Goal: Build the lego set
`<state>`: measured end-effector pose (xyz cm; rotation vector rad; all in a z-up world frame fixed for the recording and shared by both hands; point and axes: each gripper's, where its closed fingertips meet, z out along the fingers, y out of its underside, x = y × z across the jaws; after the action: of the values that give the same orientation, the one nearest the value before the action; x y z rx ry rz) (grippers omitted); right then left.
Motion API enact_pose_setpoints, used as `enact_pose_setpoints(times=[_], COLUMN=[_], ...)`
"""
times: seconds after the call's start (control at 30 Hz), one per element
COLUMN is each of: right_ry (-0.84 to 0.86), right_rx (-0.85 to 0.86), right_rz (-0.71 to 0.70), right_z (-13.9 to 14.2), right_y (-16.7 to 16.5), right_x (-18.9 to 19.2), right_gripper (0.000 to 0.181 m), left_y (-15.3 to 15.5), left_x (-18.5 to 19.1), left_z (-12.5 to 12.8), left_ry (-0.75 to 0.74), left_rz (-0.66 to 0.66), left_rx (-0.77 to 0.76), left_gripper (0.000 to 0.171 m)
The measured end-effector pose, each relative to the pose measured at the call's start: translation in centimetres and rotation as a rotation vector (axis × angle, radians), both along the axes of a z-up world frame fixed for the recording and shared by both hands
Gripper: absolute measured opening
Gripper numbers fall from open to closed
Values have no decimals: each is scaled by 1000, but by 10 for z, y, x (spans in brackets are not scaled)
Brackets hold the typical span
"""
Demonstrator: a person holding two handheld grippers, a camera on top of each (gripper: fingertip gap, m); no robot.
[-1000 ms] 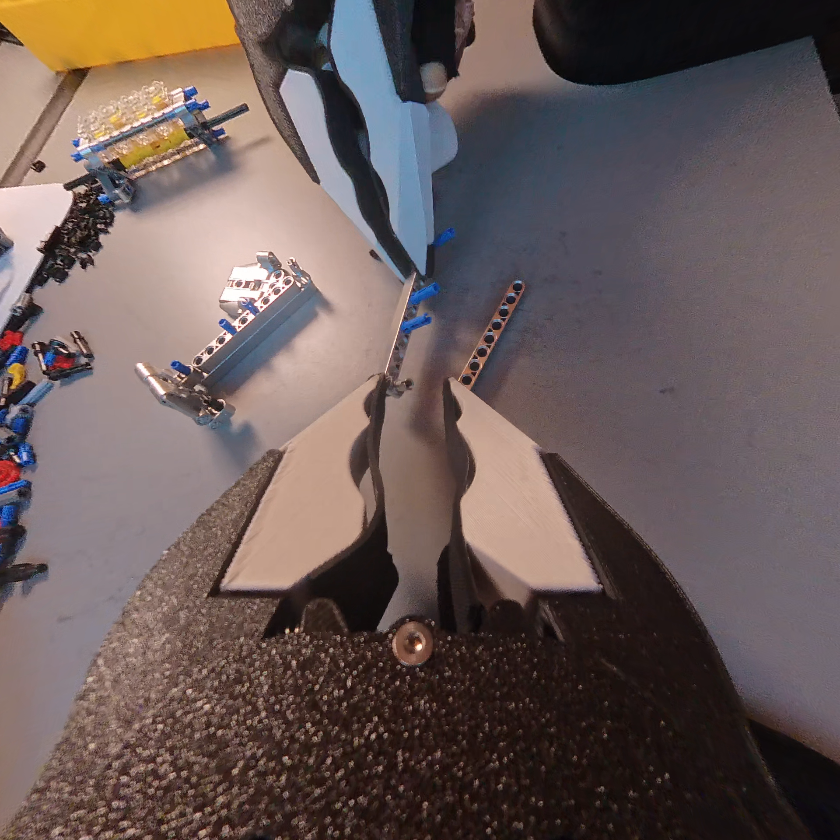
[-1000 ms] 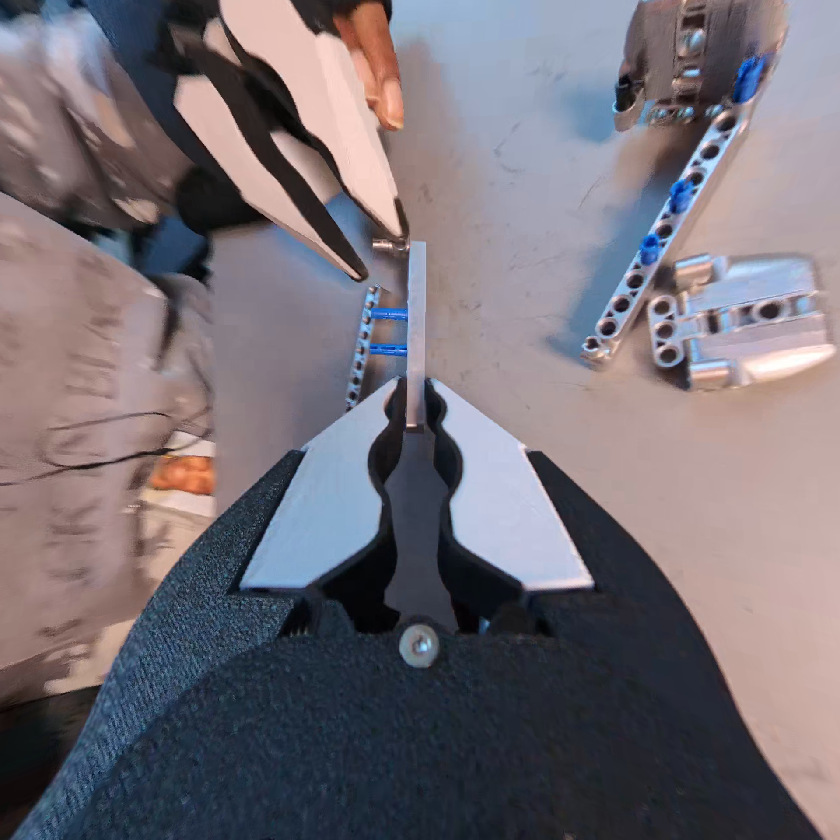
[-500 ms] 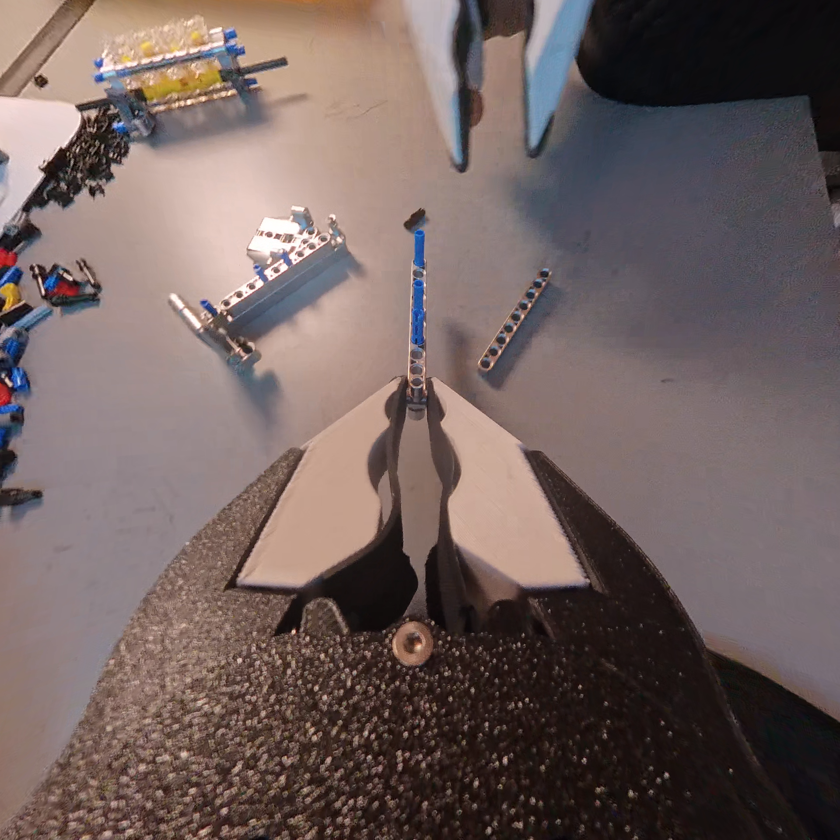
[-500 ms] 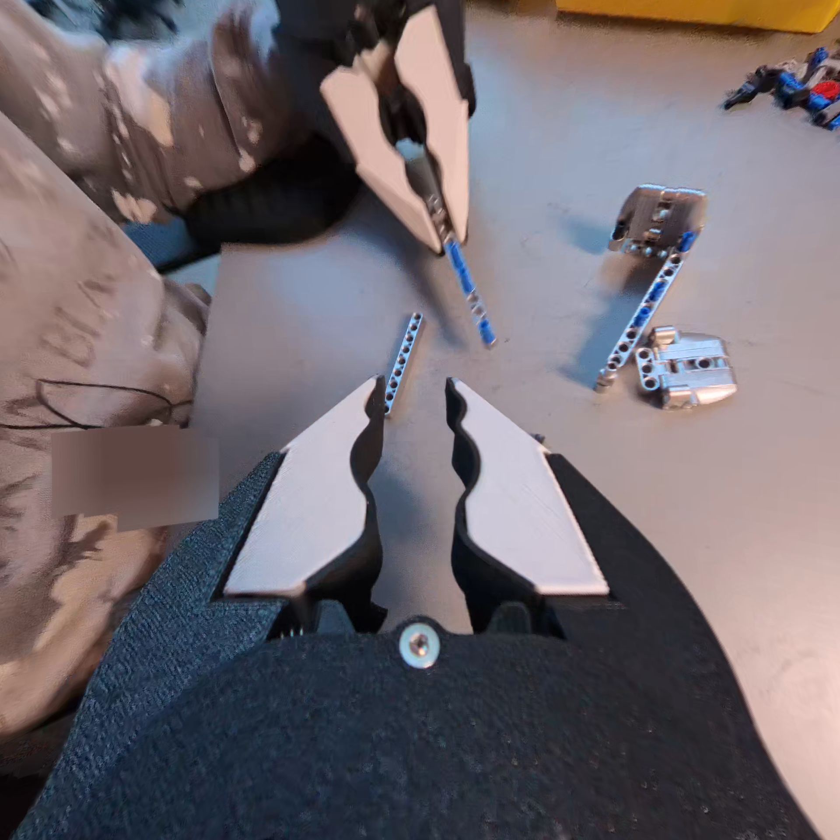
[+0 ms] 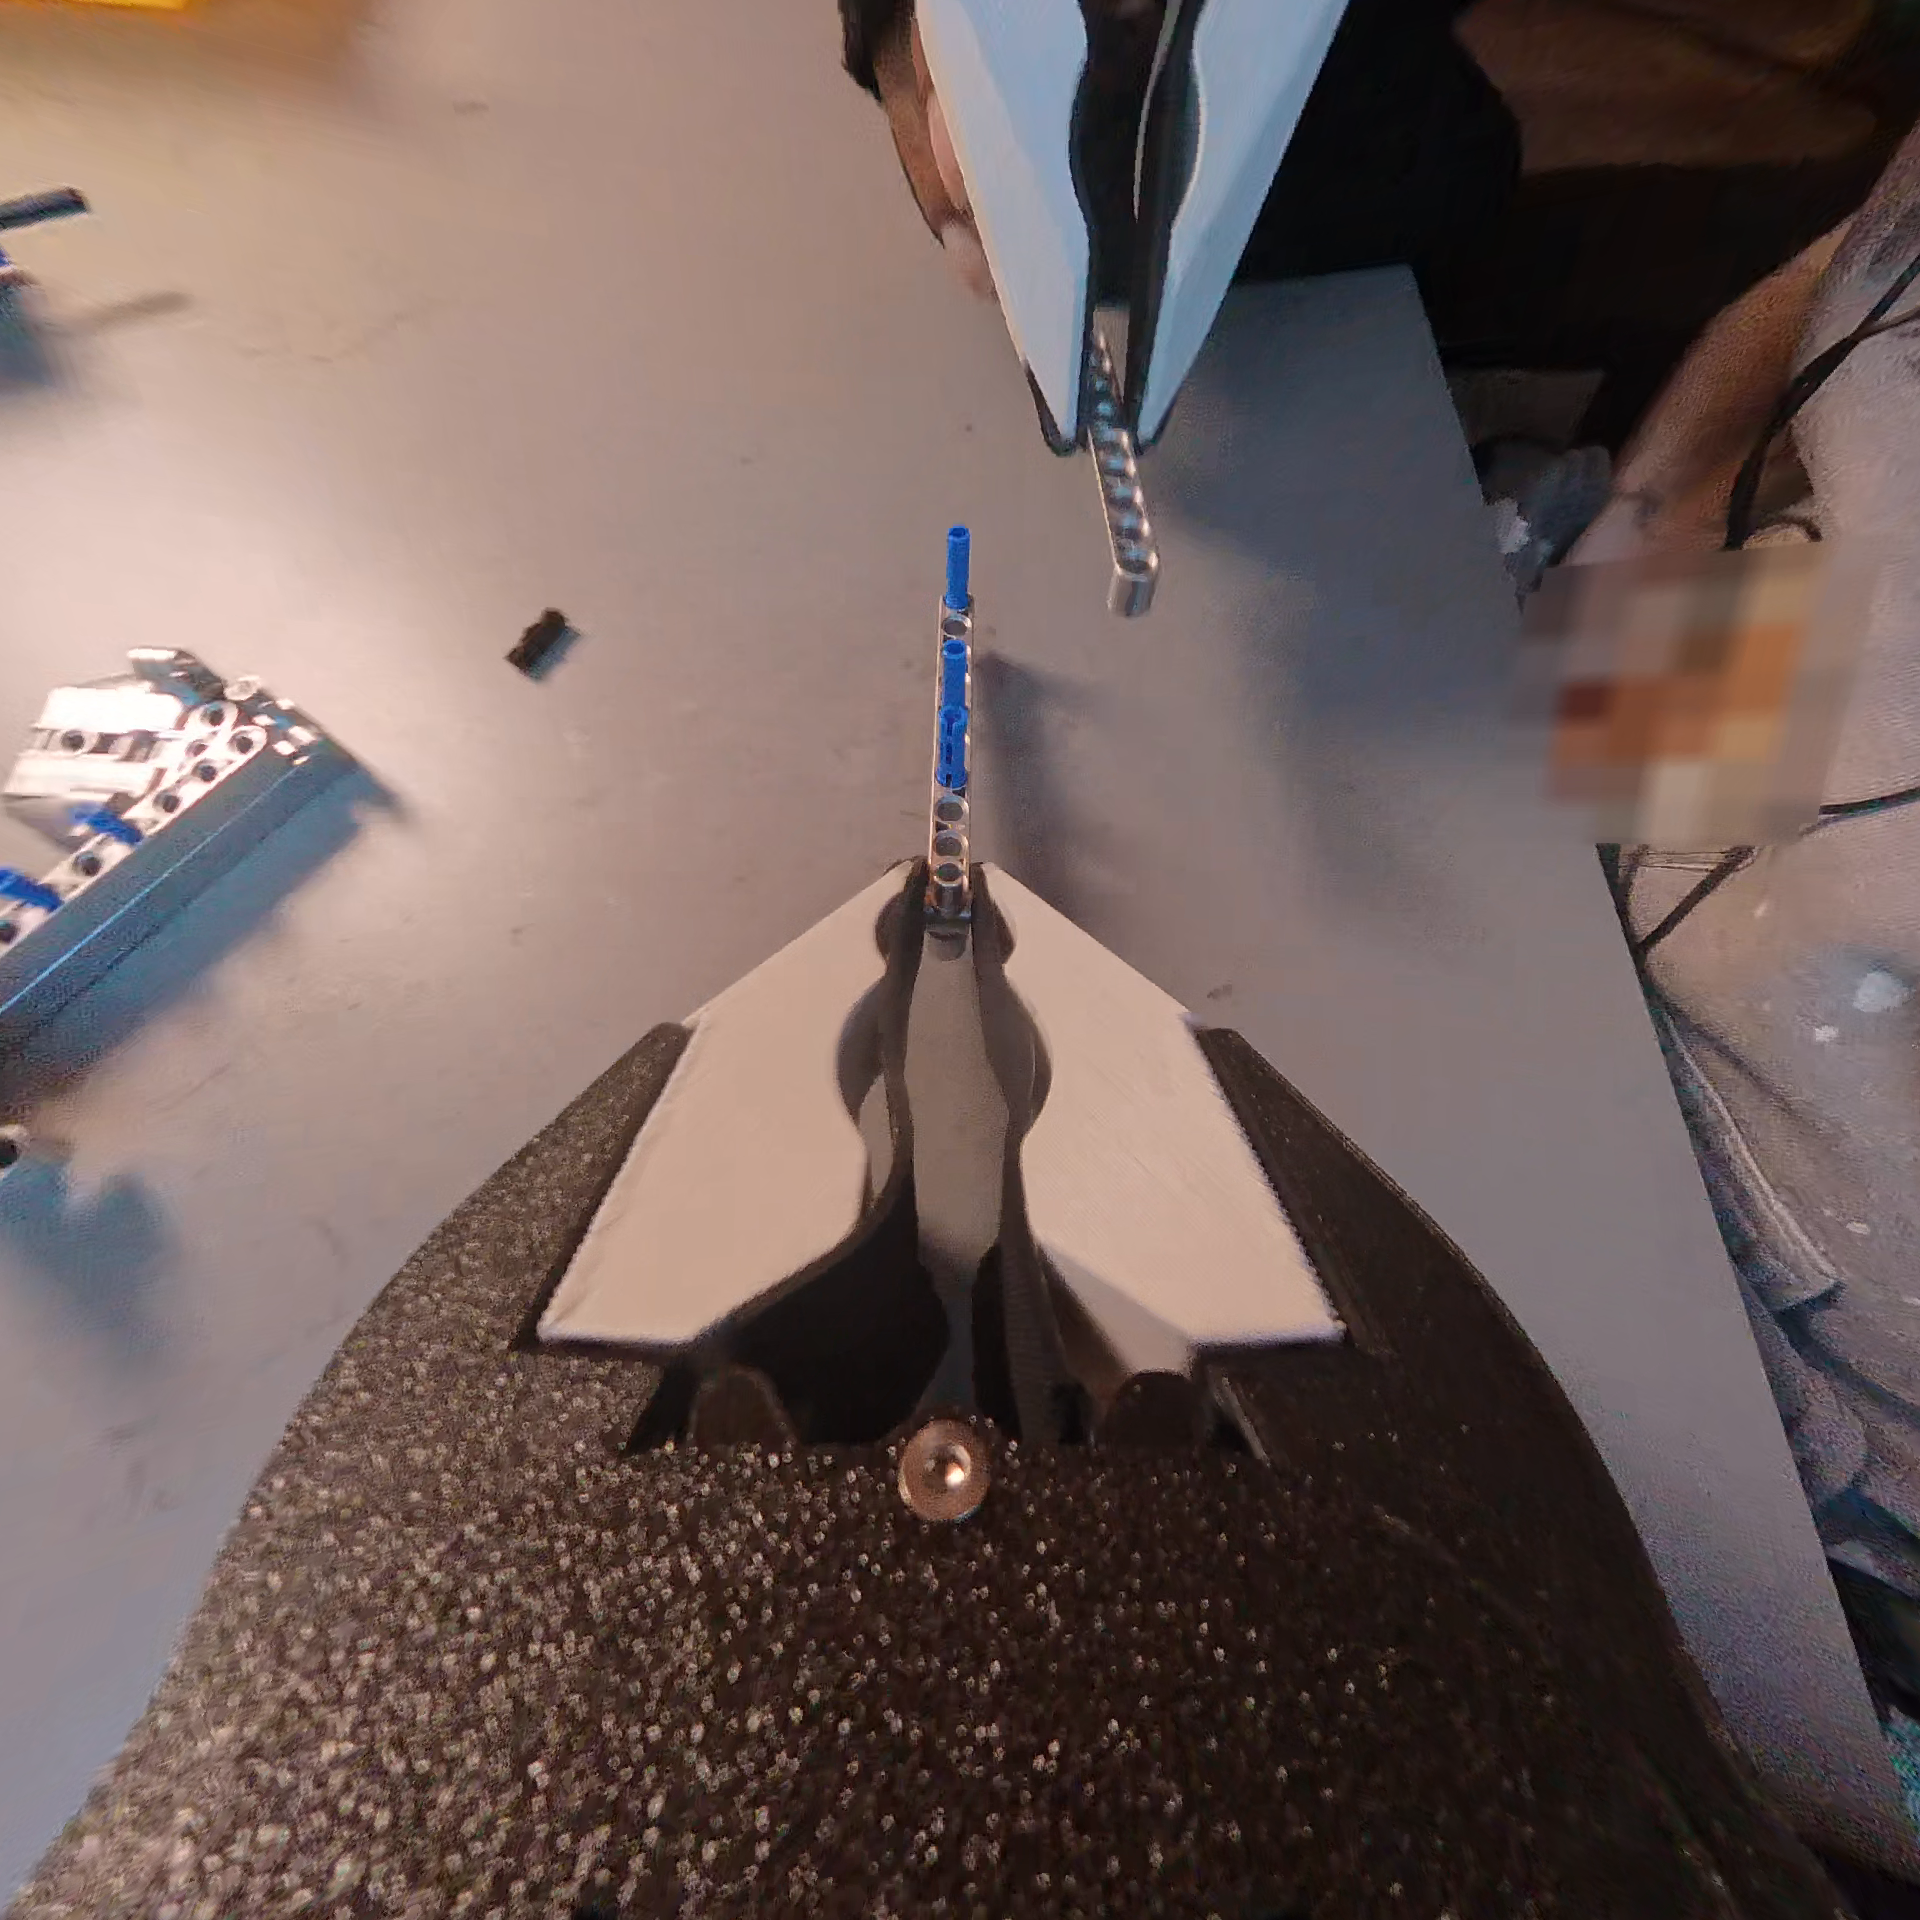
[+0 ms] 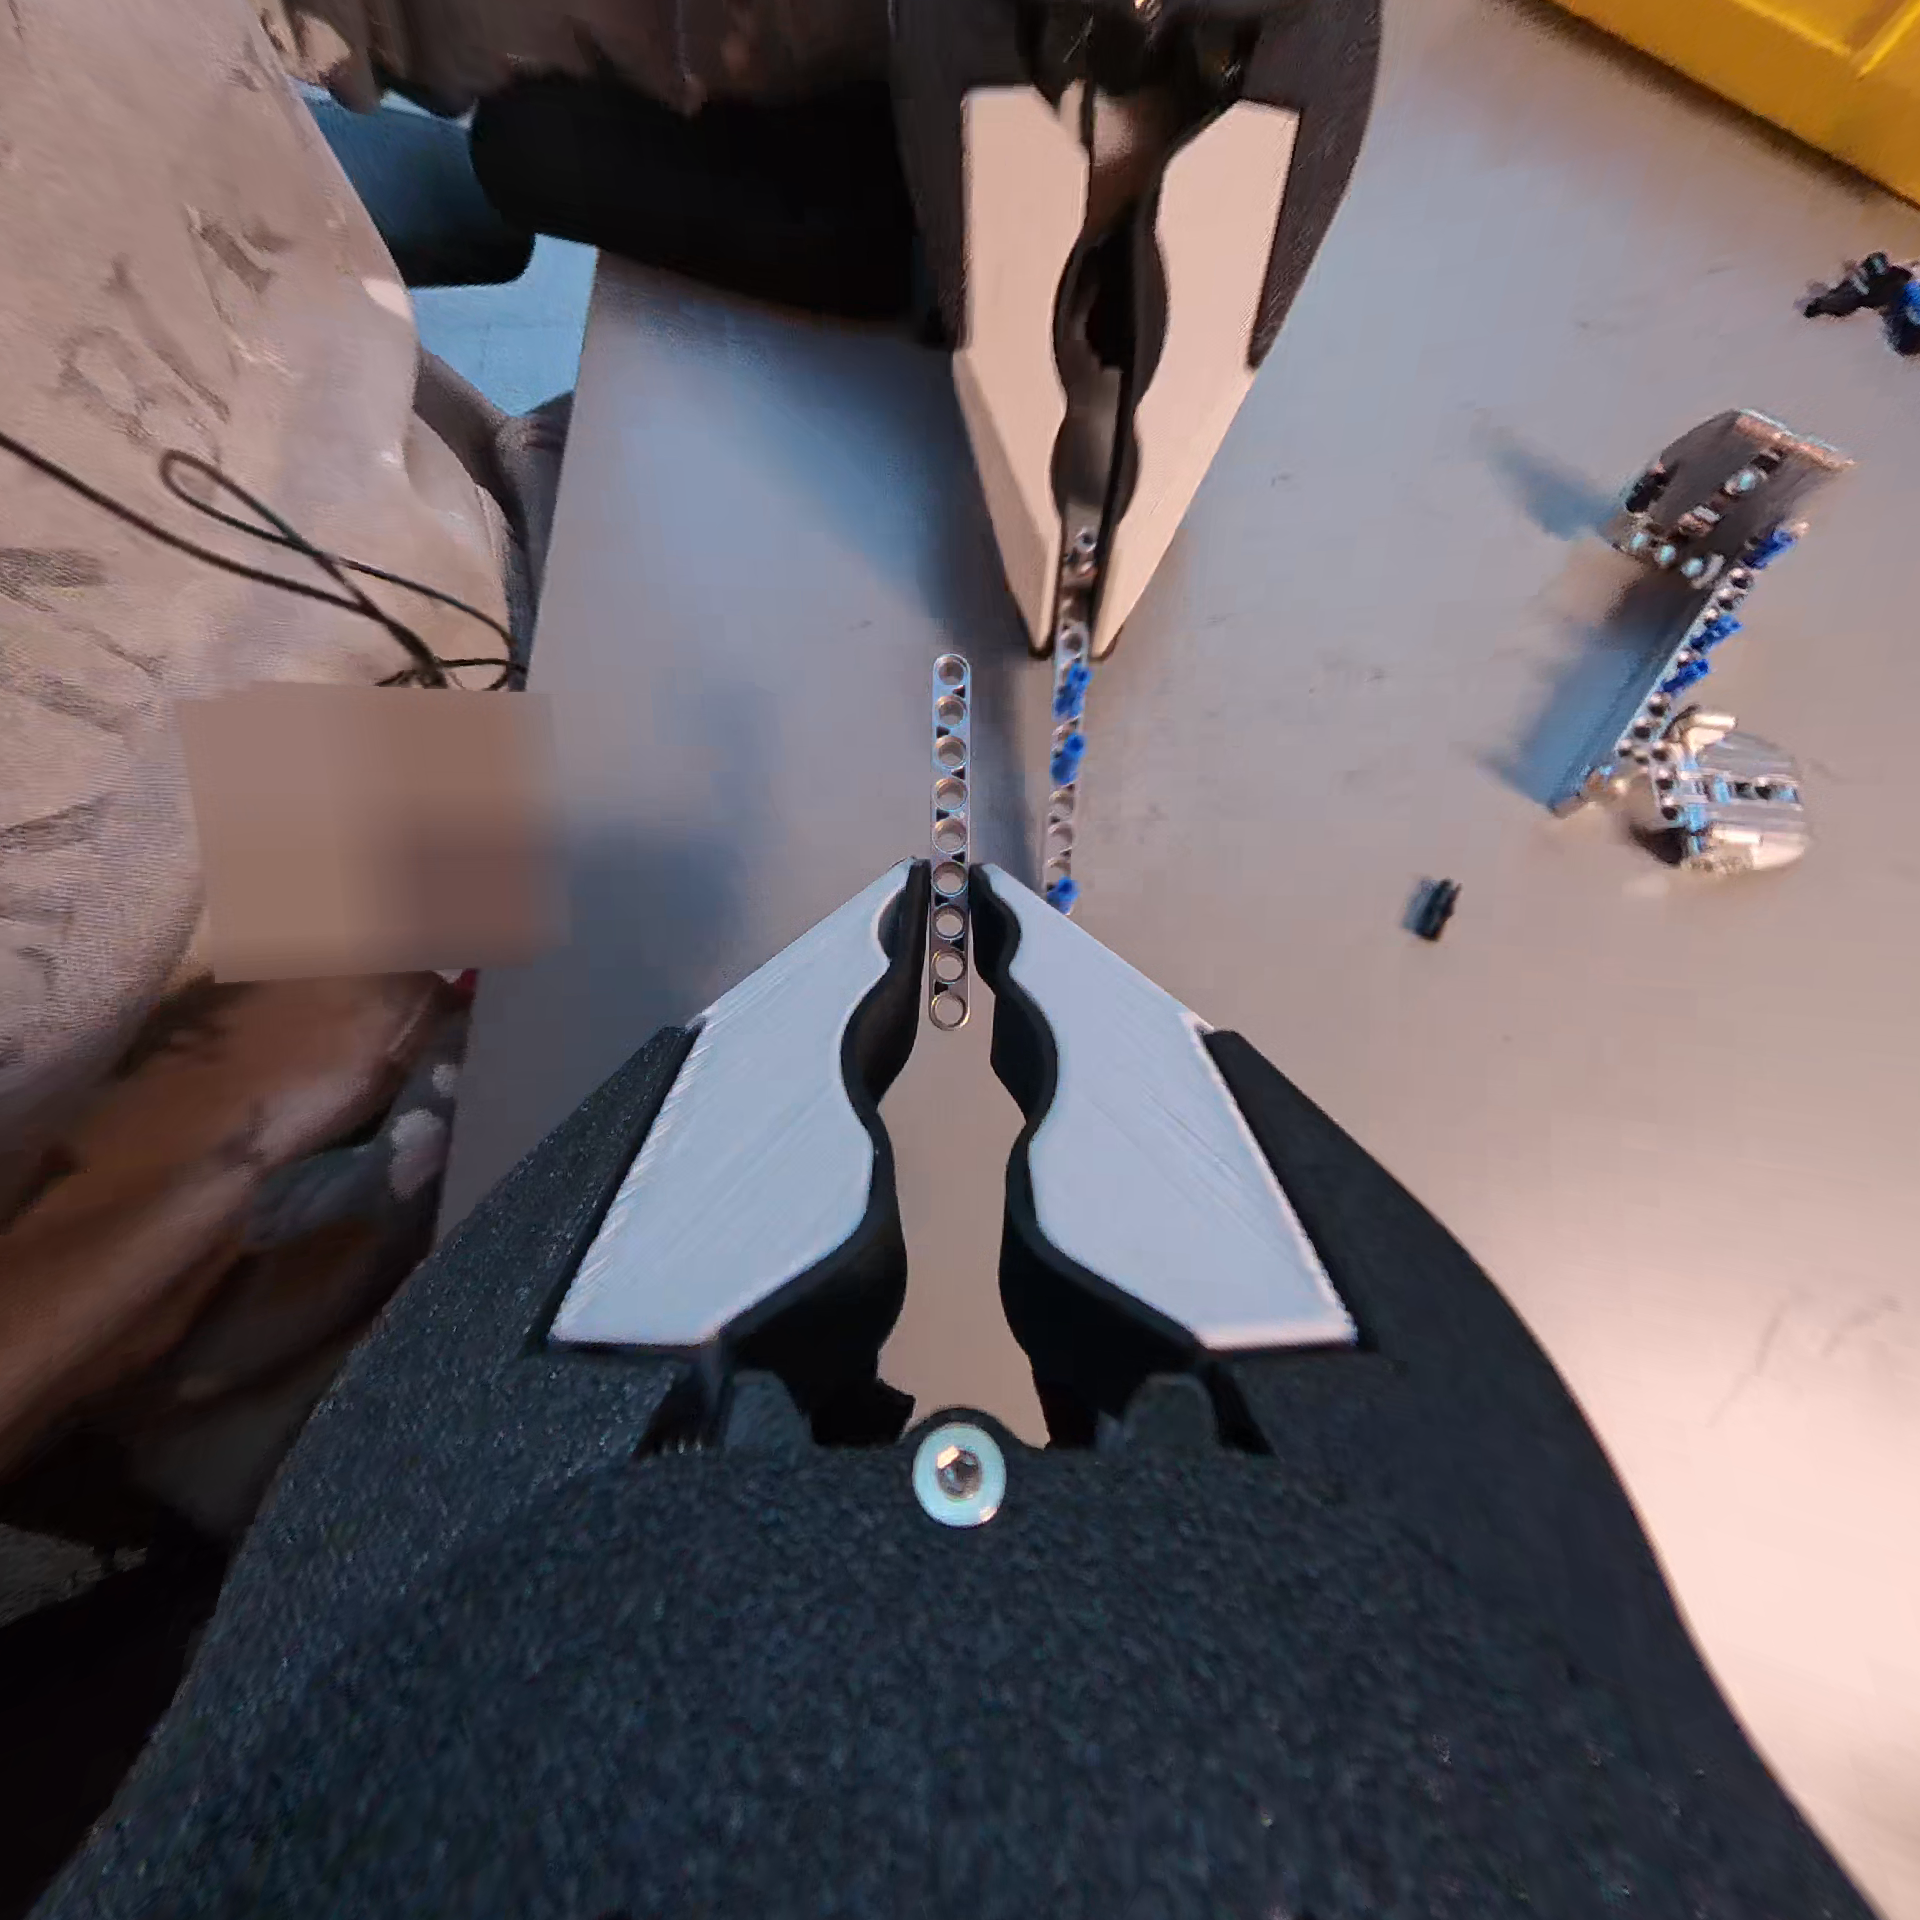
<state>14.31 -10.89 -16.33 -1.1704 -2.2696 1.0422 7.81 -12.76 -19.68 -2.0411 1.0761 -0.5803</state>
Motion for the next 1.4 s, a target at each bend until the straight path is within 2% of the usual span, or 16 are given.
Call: enact_pose_setpoints(times=[0.07, 0.17, 0.23, 0.3, 0.4, 0.47, 0.53, 0.67, 0.77, 0.97, 1.23, 1.4], right_ry=[-4, 6, 11, 11, 21, 23, 21, 46, 63, 76, 224, 221], right_rx=[16, 25, 22, 30, 24, 41, 46, 52, 52, 79, 46, 65], right_rz=[-50, -106, -130, -152, -139, -126, -107, -73, -78, -107, -152, -178], right_z=[1, -1, -2, -3, -2, -4, -6, -2, 1, -2, 18, 19], right_y=[3, 4, 3, 4, -1, -3, -5, -13, -13, -11, -7, 1], right_x=[11, 15, 13, 7, -6, -16, -25, -38, -41, -40, -34, -29], right_gripper=[6, 6, 6, 6, 6, 6, 6, 6, 6, 7, 7, 8], left_y=[-1, 0, 0, 1, -2, -4, -5, -5, -5, -4, 1, 2], left_x=[11, 13, 9, 2, 3, 8, 13, 13, 12, 13, 17, 17], left_z=[-11, -11, -10, 3, 35, 43, 42, 32, 34, 28, 37, 38], left_ry=[64, 60, 61, 27, -88, -87, -55, -14, -38, -57, -110, -107], left_rz=[-27, -16, 2, 39, 81, 84, 75, 62, 53, 48, 55, 49], left_rx=[-1, -8, -4, 25, 96, 160, 199, 183, 185, 159, 234, 257], left_gripper=[6, 7, 22, 30, 29, 27, 24, 19, 6, 5, 4, 4])
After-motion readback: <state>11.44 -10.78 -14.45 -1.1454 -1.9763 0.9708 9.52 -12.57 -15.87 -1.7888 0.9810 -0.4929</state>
